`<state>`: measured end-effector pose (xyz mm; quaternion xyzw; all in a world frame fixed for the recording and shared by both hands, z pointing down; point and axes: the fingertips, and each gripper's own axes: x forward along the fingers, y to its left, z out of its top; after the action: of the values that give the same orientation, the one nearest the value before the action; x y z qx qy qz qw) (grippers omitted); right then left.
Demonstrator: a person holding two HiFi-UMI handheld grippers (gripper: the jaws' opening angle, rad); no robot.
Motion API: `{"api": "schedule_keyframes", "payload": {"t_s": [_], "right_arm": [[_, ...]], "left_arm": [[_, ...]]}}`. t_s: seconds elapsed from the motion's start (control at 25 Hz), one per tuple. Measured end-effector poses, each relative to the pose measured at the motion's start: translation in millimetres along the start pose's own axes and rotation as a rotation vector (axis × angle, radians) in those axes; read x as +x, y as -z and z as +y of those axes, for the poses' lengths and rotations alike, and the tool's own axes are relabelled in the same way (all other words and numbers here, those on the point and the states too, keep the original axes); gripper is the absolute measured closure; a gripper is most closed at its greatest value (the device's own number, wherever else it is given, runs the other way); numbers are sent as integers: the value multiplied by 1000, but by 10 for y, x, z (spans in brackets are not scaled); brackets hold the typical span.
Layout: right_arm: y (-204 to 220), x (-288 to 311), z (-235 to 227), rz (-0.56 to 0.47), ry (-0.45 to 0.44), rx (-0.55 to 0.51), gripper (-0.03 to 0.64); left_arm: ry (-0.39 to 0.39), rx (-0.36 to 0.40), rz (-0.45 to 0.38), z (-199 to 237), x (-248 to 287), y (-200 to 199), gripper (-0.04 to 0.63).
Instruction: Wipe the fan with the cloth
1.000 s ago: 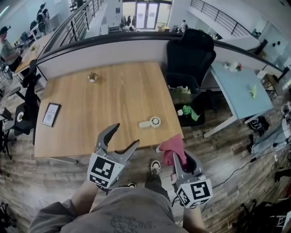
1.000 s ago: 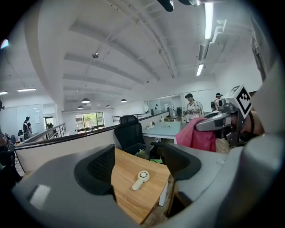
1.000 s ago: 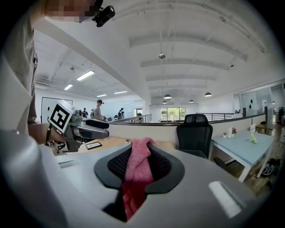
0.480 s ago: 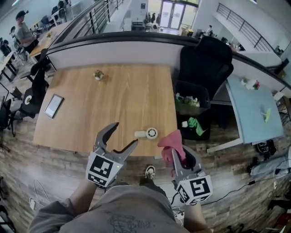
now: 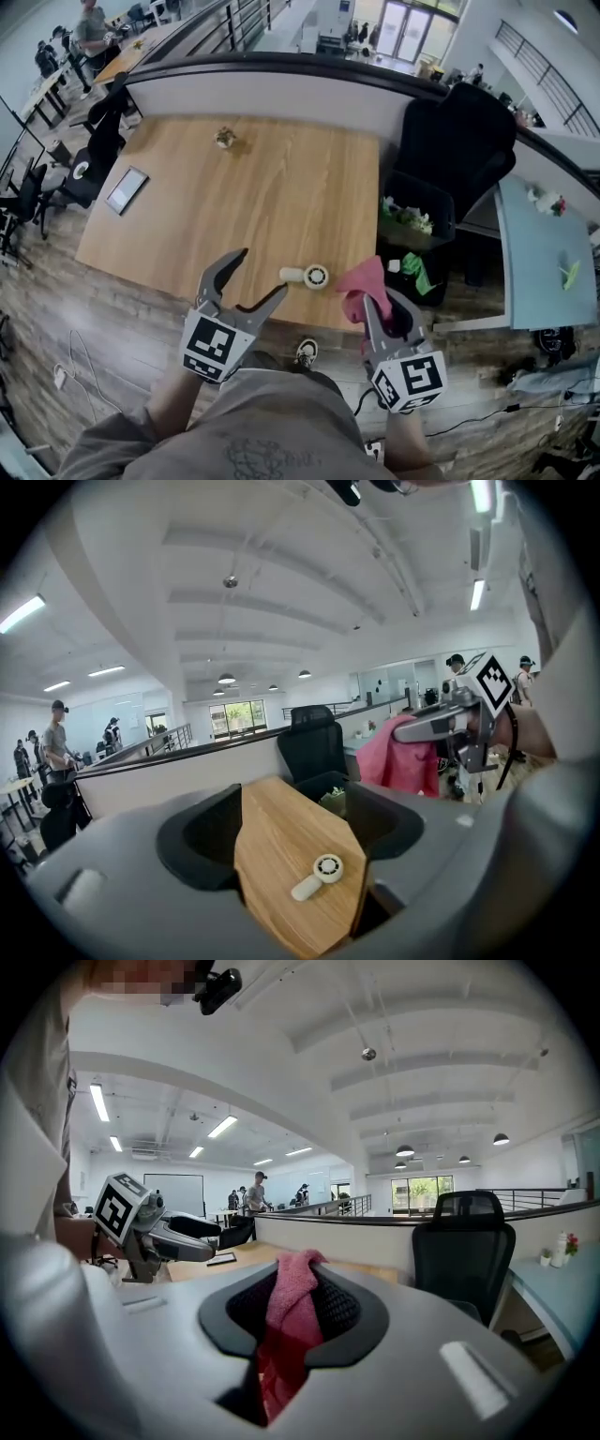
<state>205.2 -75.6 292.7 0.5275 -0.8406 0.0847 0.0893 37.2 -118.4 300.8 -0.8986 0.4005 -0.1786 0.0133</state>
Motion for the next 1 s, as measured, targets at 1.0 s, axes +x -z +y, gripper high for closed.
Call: {"api": "schedule_keyframes", "payload": {"t_s": [1.0], "right_arm": [[492,771,-187,160,43,101,543]], "left_arm": [[210,133,195,186,658,733,278]]}}
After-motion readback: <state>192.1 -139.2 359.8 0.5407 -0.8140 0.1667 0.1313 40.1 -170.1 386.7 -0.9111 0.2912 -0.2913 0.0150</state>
